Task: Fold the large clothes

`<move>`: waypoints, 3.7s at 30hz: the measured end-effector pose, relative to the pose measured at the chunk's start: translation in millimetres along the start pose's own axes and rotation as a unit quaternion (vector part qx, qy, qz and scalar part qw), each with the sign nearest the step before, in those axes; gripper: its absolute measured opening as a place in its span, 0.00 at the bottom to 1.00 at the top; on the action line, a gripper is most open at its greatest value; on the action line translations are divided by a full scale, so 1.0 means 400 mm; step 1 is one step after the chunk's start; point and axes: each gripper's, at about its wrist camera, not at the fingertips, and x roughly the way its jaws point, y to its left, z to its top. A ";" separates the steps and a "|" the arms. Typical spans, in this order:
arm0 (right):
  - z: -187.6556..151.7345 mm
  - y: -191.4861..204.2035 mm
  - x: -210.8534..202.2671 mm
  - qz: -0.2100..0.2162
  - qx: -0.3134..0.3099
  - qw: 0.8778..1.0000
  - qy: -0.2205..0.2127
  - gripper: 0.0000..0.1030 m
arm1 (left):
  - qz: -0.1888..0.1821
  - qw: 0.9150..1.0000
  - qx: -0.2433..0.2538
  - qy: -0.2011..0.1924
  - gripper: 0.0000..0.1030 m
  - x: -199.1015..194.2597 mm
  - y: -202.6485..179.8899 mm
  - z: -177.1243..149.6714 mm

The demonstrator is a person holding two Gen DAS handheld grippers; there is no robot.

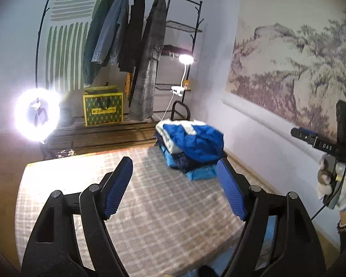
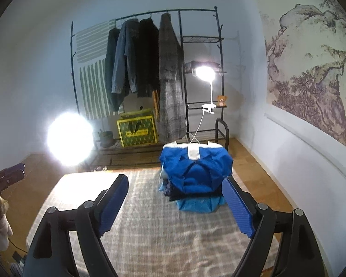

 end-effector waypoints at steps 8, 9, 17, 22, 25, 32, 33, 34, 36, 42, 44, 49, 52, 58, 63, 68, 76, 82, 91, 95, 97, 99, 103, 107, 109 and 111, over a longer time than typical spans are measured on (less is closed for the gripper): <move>-0.136 0.044 0.046 0.004 -0.022 1.000 0.009 0.98 | 0.000 1.000 0.001 0.026 0.79 0.043 0.011 -0.159; -0.148 0.048 0.052 0.003 -0.024 1.000 0.010 0.98 | 0.003 1.000 0.001 0.028 0.81 0.050 0.012 -0.176; -0.262 0.071 0.126 -0.004 -0.030 0.999 0.034 1.00 | 0.023 0.999 0.005 0.038 0.88 0.106 0.023 -0.285; -0.323 0.093 0.163 -0.024 -0.044 0.998 0.039 1.00 | 0.031 0.999 0.015 0.036 0.94 0.133 0.013 -0.328; -0.348 0.104 0.182 -0.030 -0.045 0.998 0.039 1.00 | 0.037 0.998 0.029 0.043 0.97 0.152 0.009 -0.342; -0.383 0.109 0.215 -0.043 -0.032 0.998 0.029 1.00 | 0.047 0.996 0.047 0.054 0.99 0.188 0.001 -0.366; -0.387 0.107 0.219 -0.044 -0.030 0.998 0.027 1.00 | 0.049 0.996 0.047 0.056 1.00 0.193 0.001 -0.370; -0.394 0.104 0.227 -0.045 -0.027 0.998 0.028 1.00 | 0.050 0.996 0.046 0.057 1.00 0.196 0.002 -0.371; -0.405 0.098 0.243 -0.050 -0.023 0.998 0.030 1.00 | 0.053 0.996 0.043 0.062 1.00 0.207 0.006 -0.378; -0.420 0.089 0.271 -0.060 -0.024 0.997 0.034 1.00 | 0.105 0.989 0.056 0.086 1.00 0.252 0.003 -0.406; -0.423 0.090 0.275 -0.064 -0.025 0.997 0.033 1.00 | 0.106 0.988 0.059 0.091 1.00 0.260 0.000 -0.418; -0.433 0.093 0.281 -0.065 -0.025 0.997 0.037 1.00 | 0.100 0.989 0.059 0.093 1.00 0.264 -0.016 -0.430; -0.441 0.099 0.287 -0.068 -0.032 0.996 0.043 1.00 | 0.099 0.989 0.058 0.093 1.00 0.264 -0.016 -0.429; -0.450 0.113 0.284 -0.074 -0.043 0.995 0.044 1.00 | 0.096 0.990 0.050 0.089 1.00 0.261 -0.022 -0.423; -0.450 0.113 0.284 -0.073 -0.041 0.996 0.044 1.00 | 0.093 0.991 0.050 0.084 1.00 0.253 -0.027 -0.417; -0.449 0.110 0.284 -0.073 -0.037 0.996 0.044 1.00 | 0.090 0.992 0.049 0.080 1.00 0.246 -0.034 -0.412; -0.447 0.108 0.287 -0.074 -0.035 0.996 0.044 1.00 | 0.089 0.992 0.048 0.077 1.00 0.243 -0.035 -0.408; -0.448 0.108 0.286 -0.075 -0.036 0.996 0.044 1.00 | 0.089 0.992 0.047 0.075 1.00 0.237 -0.041 -0.403; -0.449 0.105 0.286 -0.076 -0.029 0.996 0.045 1.00 | 0.089 0.992 0.046 0.072 1.00 0.235 -0.046 -0.395; -0.451 0.102 0.287 -0.076 -0.029 0.996 0.045 1.00 | 0.088 0.992 0.046 0.073 1.00 0.235 -0.042 -0.398; -0.451 0.101 0.287 -0.076 -0.029 0.996 0.045 1.00 | 0.088 0.992 0.046 0.073 1.00 0.235 -0.042 -0.399; -0.451 0.101 0.286 -0.077 -0.028 0.996 0.045 1.00 | 0.089 0.992 0.047 0.072 1.00 0.235 -0.042 -0.398; -0.452 0.100 0.287 -0.077 -0.027 0.996 0.045 1.00 | 0.089 0.992 0.046 0.071 1.00 0.235 -0.043 -0.395; -0.452 0.100 0.287 -0.077 -0.028 0.996 0.045 1.00 | 0.088 0.992 0.046 0.072 1.00 0.236 -0.044 -0.390; -0.452 0.100 0.287 -0.078 -0.028 0.996 0.045 1.00 | 0.088 0.992 0.046 0.071 1.00 0.236 -0.044 -0.388; -0.451 0.100 0.287 -0.077 -0.028 0.996 0.045 1.00 | 0.088 0.992 0.047 0.071 1.00 0.237 -0.045 -0.385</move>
